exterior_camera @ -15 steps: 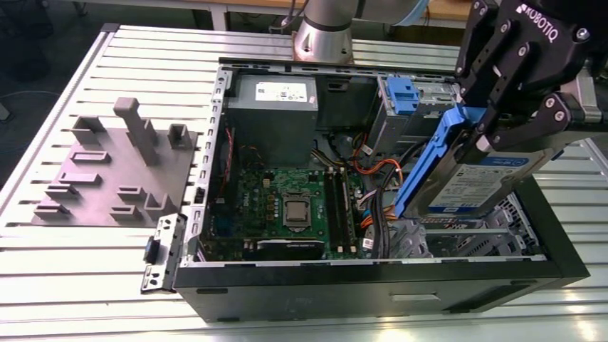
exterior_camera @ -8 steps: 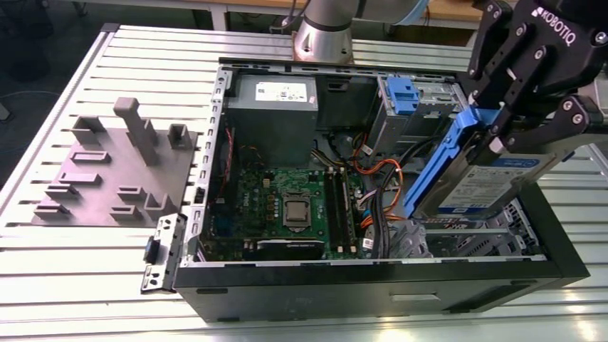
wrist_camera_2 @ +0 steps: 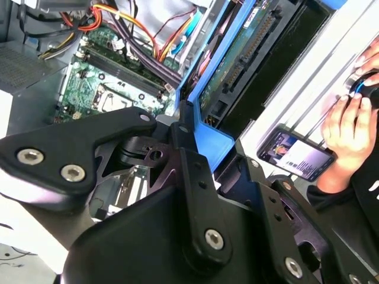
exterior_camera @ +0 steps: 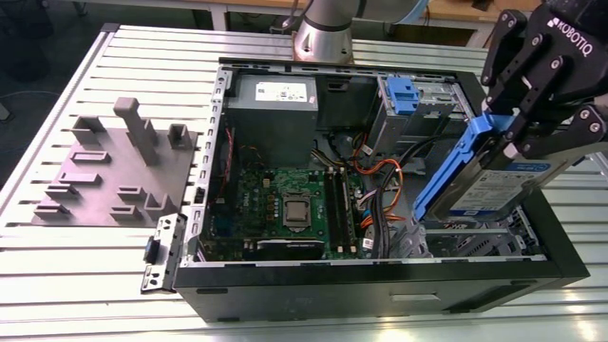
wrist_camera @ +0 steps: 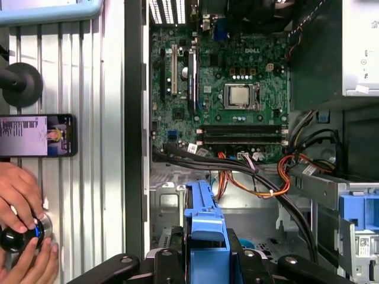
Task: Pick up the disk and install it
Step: 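Insert the disk into the insertion slot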
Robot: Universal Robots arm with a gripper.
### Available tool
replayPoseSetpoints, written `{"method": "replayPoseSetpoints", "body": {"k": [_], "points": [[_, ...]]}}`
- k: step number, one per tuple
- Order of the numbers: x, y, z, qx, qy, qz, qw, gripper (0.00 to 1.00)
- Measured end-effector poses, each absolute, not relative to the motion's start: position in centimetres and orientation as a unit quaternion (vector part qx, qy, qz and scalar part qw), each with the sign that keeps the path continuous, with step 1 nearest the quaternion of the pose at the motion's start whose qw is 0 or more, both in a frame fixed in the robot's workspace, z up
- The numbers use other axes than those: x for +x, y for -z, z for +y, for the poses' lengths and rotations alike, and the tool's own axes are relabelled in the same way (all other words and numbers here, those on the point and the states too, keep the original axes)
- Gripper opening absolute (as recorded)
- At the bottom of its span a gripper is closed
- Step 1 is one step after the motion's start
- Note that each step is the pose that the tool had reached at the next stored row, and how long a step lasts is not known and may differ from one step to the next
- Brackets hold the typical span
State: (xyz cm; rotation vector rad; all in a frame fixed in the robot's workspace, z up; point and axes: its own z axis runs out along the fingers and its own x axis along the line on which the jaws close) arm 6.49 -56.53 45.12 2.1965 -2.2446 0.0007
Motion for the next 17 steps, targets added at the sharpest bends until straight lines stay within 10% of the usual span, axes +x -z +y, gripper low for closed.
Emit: {"method": "replayPoseSetpoints", "body": {"k": [17], "points": [[7.6, -44.0, -56.6, 0.699, 0.001, -0.715, 0.000, 0.36]]}}
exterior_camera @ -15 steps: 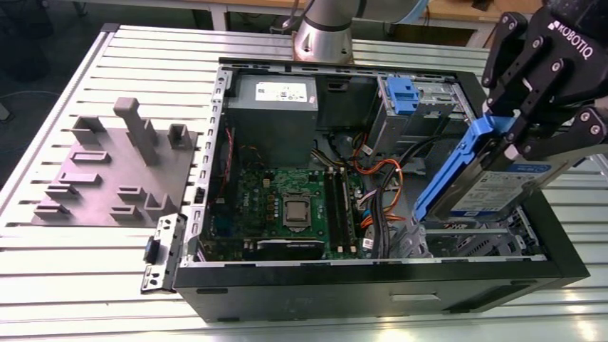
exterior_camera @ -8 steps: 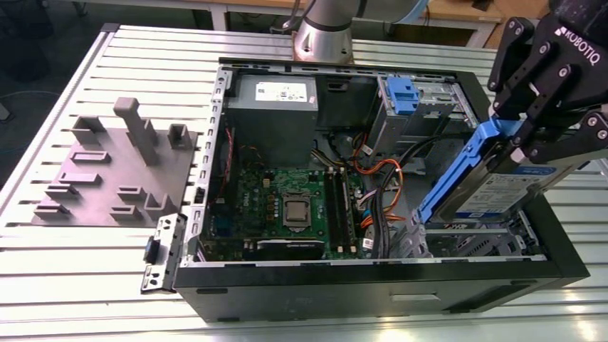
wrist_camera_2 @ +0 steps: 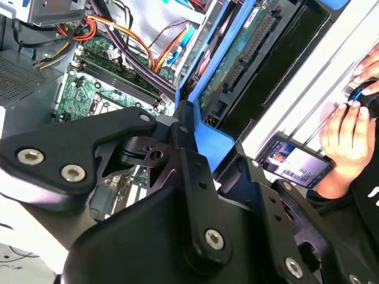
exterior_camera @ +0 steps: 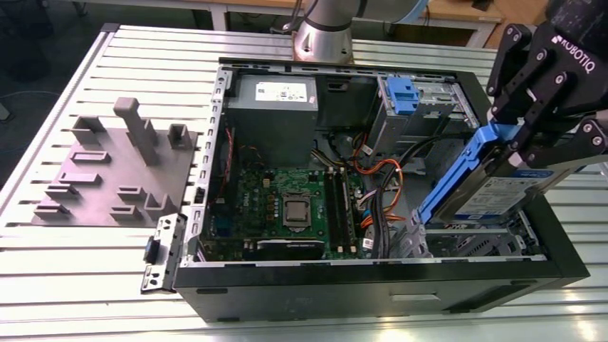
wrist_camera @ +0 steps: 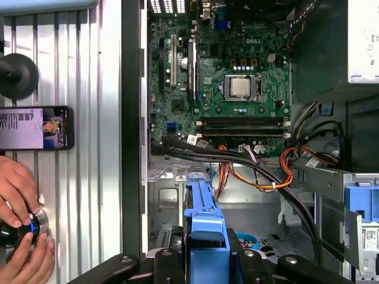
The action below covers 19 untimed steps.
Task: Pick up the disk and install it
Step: 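Insert the disk into the insertion slot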
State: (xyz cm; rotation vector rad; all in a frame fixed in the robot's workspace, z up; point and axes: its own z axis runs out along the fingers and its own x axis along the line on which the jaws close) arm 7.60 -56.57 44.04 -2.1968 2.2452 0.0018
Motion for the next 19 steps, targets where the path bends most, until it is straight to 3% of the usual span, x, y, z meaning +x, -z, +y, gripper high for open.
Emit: {"method": "replayPoseSetpoints", "body": {"k": [15, 19], "points": [[7.64, -43.55, -56.57, -0.699, -0.001, 0.715, 0.000, 0.36], [7.64, -43.53, -56.57, -0.699, -0.001, 0.715, 0.001, 0.44]]}}
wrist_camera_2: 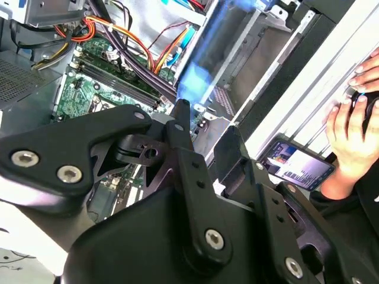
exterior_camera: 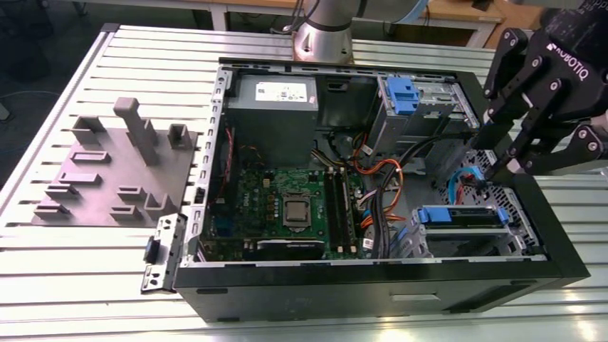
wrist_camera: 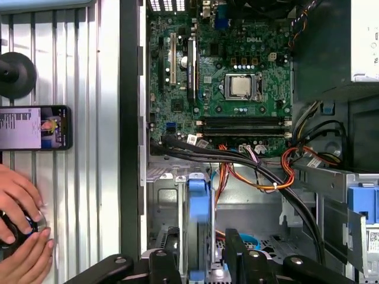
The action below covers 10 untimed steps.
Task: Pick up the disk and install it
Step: 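Insert the disk into the insertion slot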
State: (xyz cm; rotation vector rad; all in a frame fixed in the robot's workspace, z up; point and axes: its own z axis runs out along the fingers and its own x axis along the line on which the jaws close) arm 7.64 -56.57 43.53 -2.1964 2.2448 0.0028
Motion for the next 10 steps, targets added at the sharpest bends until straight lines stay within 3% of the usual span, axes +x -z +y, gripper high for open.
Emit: {"method": "replayPoseSetpoints", "body": {"k": [8, 10], "points": [[7.6, -42.3, -56.6, -0.699, -0.001, 0.715, 0.001, 0.44], [7.6, -41.9, -56.6, -0.699, -0.001, 0.715, 0.001, 0.36]]}}
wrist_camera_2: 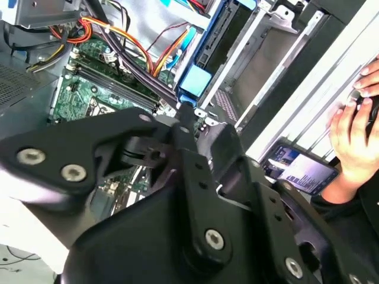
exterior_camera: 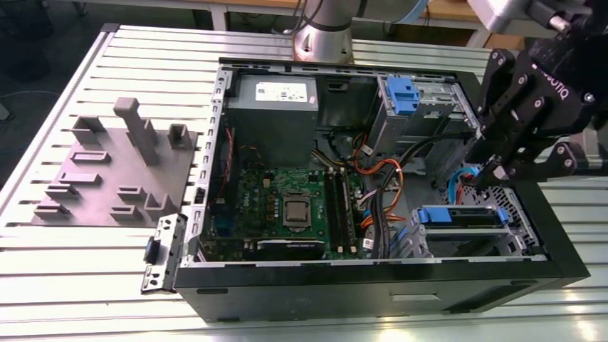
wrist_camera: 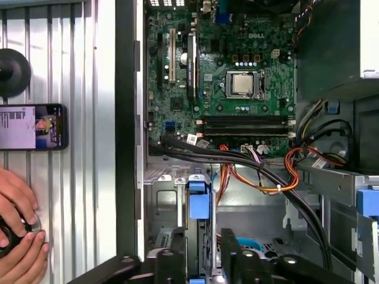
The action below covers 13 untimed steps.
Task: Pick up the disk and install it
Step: 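Insert the disk into the insertion slot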
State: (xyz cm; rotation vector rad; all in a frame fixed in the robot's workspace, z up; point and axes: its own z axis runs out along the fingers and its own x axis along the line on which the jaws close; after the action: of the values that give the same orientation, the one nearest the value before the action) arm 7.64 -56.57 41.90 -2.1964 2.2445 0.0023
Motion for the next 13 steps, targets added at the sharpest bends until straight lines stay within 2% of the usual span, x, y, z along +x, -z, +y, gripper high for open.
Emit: {"method": "replayPoseSetpoints", "body": {"k": [1, 3, 4, 6, 13], "points": [[7.6, -41.7, -56.6, -0.699, -0.001, 0.715, 0.001, 0.36], [7.6, -41.4, -56.6, -0.699, -0.001, 0.715, 0.001, 0.24], [7.6, -41.2, -56.6, -0.699, -0.001, 0.715, 0.001, 0.24], [7.6, -40.8, -56.6, -0.699, -0.001, 0.715, 0.001, 0.12], [7.6, -39.5, -56.6, -0.699, -0.001, 0.715, 0.001, 0.11]]}}
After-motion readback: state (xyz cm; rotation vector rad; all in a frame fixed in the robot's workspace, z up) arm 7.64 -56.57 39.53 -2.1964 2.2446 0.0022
